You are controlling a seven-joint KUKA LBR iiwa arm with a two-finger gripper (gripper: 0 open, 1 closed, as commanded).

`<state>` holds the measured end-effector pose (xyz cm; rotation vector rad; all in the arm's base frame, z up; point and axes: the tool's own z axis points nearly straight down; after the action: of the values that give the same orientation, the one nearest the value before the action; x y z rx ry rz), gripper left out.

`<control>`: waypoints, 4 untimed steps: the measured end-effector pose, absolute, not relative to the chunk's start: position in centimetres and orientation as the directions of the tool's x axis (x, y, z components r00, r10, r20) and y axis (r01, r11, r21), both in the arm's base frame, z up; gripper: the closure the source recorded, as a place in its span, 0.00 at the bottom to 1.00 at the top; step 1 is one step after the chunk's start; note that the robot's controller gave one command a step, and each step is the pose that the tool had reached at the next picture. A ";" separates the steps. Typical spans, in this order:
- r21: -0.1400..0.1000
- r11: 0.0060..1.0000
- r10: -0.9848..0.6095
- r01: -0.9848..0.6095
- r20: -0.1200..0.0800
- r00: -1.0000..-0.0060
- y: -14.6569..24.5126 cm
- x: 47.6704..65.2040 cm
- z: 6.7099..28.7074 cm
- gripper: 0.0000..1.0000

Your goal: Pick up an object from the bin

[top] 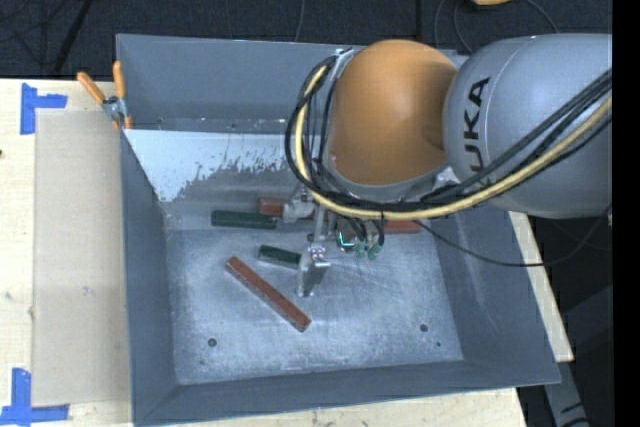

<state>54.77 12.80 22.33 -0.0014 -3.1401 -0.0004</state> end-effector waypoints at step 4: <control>0.019 0.995 0.102 0.102 -0.030 -0.994 9.8 57.9 8.2 1.00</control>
Offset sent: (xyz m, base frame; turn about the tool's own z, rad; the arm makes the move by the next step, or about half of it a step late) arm -0.0358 0.0036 -0.1511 0.0235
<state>57.92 9.78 8.22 -0.1618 -3.1682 -0.0270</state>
